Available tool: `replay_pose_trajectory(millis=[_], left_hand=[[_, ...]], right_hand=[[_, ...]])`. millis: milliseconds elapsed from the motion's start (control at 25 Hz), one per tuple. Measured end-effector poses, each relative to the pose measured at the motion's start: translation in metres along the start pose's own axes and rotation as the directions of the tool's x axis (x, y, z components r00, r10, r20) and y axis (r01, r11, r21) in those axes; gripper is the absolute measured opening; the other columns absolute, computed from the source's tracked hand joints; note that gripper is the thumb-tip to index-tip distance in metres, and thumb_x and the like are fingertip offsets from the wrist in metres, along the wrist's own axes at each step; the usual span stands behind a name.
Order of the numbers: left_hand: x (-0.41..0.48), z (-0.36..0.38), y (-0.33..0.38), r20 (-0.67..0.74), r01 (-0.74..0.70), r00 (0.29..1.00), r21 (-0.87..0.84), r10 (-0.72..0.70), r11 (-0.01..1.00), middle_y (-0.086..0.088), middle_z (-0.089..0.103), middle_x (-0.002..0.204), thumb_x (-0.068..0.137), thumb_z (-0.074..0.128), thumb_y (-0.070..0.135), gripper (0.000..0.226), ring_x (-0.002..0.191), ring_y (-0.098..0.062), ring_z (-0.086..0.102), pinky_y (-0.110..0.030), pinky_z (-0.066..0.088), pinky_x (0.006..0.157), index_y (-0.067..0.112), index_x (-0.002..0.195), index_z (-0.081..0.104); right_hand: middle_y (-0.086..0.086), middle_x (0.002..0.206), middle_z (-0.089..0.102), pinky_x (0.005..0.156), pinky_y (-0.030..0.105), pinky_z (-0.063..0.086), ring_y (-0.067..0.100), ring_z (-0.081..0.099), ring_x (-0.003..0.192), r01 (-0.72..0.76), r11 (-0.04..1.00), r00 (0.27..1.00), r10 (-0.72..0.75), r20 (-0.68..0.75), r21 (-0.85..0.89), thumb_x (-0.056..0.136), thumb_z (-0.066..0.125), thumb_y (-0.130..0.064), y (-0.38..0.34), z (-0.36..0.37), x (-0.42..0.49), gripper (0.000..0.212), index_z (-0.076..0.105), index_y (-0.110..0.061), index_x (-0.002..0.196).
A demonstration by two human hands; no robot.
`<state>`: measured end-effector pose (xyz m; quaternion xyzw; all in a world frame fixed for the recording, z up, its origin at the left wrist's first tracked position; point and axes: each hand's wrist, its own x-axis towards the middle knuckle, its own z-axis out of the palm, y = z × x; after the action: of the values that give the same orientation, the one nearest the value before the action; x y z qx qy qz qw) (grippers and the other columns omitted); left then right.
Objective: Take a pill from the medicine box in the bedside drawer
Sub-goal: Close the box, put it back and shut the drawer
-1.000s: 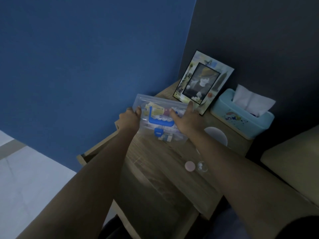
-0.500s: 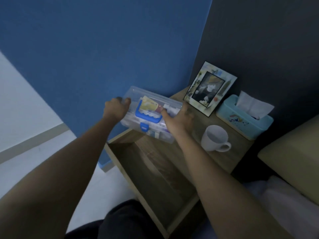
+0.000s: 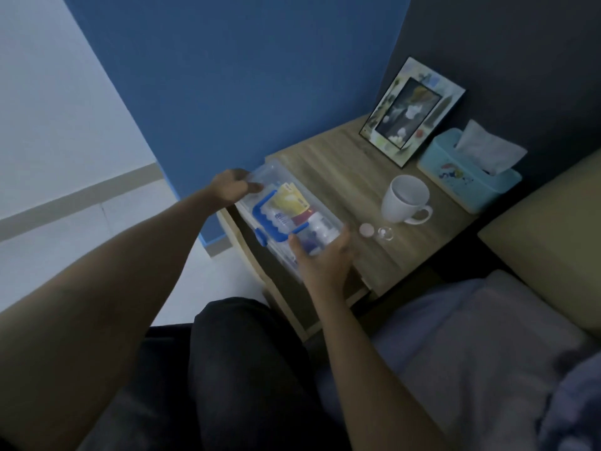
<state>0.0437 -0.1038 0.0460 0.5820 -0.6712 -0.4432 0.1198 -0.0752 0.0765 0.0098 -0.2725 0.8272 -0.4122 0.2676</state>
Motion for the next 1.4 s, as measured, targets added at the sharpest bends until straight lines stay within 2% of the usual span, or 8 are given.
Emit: replay_pose_trajectory(millis=[400,560,920,1040,1120,1160,1280,1400], left_hand=[[0.073,0.041,-0.054,0.265,0.050,0.958,0.215,-0.107,0.975,-0.012,0.049,0.142,0.088,0.059,0.030,0.057,0.128,-0.028,0.048,-0.039,0.040,0.108,0.013,0.140,0.043],[0.096,0.060,-0.067,0.283,0.088,0.944,0.284,-0.171,0.955,-0.016,0.042,0.147,0.092,0.054,0.025,0.057,0.134,-0.031,0.041,-0.039,0.034,0.111,0.009,0.144,0.036],[0.101,0.074,-0.073,0.291,0.066,0.937,0.399,-0.194,0.915,-0.021,0.050,0.137,0.094,0.050,0.024,0.049,0.125,-0.034,0.049,-0.042,0.039,0.107,0.003,0.138,0.042],[0.095,0.071,-0.071,0.279,0.057,0.944,0.392,-0.178,0.918,-0.018,0.057,0.121,0.095,0.048,0.028,0.048,0.113,-0.033,0.058,-0.039,0.050,0.091,0.005,0.136,0.041],[0.072,0.069,-0.065,0.165,-0.002,0.985,0.352,-0.060,0.936,-0.015,0.057,0.111,0.096,0.043,0.028,0.045,0.101,-0.028,0.062,-0.033,0.052,0.077,0.007,0.136,0.039],[0.048,0.065,-0.057,0.049,-0.065,0.998,0.381,0.050,0.922,-0.015,0.056,0.115,0.096,0.042,0.027,0.043,0.103,-0.028,0.060,-0.034,0.052,0.080,0.008,0.134,0.039],[0.036,0.071,-0.071,-0.257,-0.037,0.959,0.300,0.118,0.953,-0.018,0.050,0.132,0.092,0.046,0.017,0.040,0.121,-0.032,0.049,-0.045,0.047,0.099,0.006,0.130,0.044],[0.021,0.075,-0.081,-0.460,0.181,0.873,0.000,-0.161,0.983,-0.020,0.048,0.134,0.093,0.042,0.016,0.043,0.122,-0.034,0.047,-0.046,0.045,0.102,0.002,0.133,0.041]], right_hand=[[0.013,0.144,0.025,0.077,0.035,0.054,0.029,0.047,0.118,-0.198,0.980,0.980,0.197,0.036,0.008,0.061,0.077,-0.055,0.064,0.066,0.022,0.105,0.008,-0.042,0.139],[0.013,0.148,0.021,0.085,0.044,0.054,0.032,0.042,0.125,-0.269,0.963,0.960,0.268,0.077,0.001,0.061,0.078,-0.054,0.084,0.088,0.041,0.109,0.005,-0.043,0.140],[0.013,0.148,0.021,0.086,0.047,0.052,0.033,0.042,0.124,-0.293,0.947,0.949,0.305,0.076,-0.132,0.061,0.076,-0.057,0.101,0.097,0.048,0.110,-0.001,-0.044,0.140],[0.015,0.147,0.021,0.086,0.047,0.052,0.033,0.042,0.122,-0.270,0.920,0.950,0.303,0.077,-0.283,0.065,0.066,-0.066,0.095,0.095,0.053,0.106,-0.004,-0.042,0.140],[0.015,0.143,0.023,0.088,0.046,0.050,0.032,0.042,0.119,-0.237,0.894,0.965,0.262,0.016,-0.380,0.070,0.053,-0.074,0.085,0.083,0.044,0.096,0.001,-0.036,0.141],[0.015,0.141,0.026,0.088,0.044,0.049,0.030,0.042,0.116,-0.171,0.897,0.982,0.187,0.000,-0.408,0.073,0.048,-0.075,0.074,0.070,0.031,0.090,0.006,-0.033,0.141],[0.012,0.133,0.037,0.086,0.038,0.046,0.025,0.046,0.112,0.031,0.868,0.999,-0.044,-0.013,-0.495,0.081,0.044,-0.065,0.070,0.074,0.019,0.069,0.024,-0.025,0.134],[0.012,0.140,0.035,0.098,0.042,0.044,0.026,0.042,0.122,0.269,0.838,0.961,-0.262,0.084,-0.474,0.088,0.040,-0.056,0.057,0.063,0.046,0.062,0.028,-0.018,0.136]])
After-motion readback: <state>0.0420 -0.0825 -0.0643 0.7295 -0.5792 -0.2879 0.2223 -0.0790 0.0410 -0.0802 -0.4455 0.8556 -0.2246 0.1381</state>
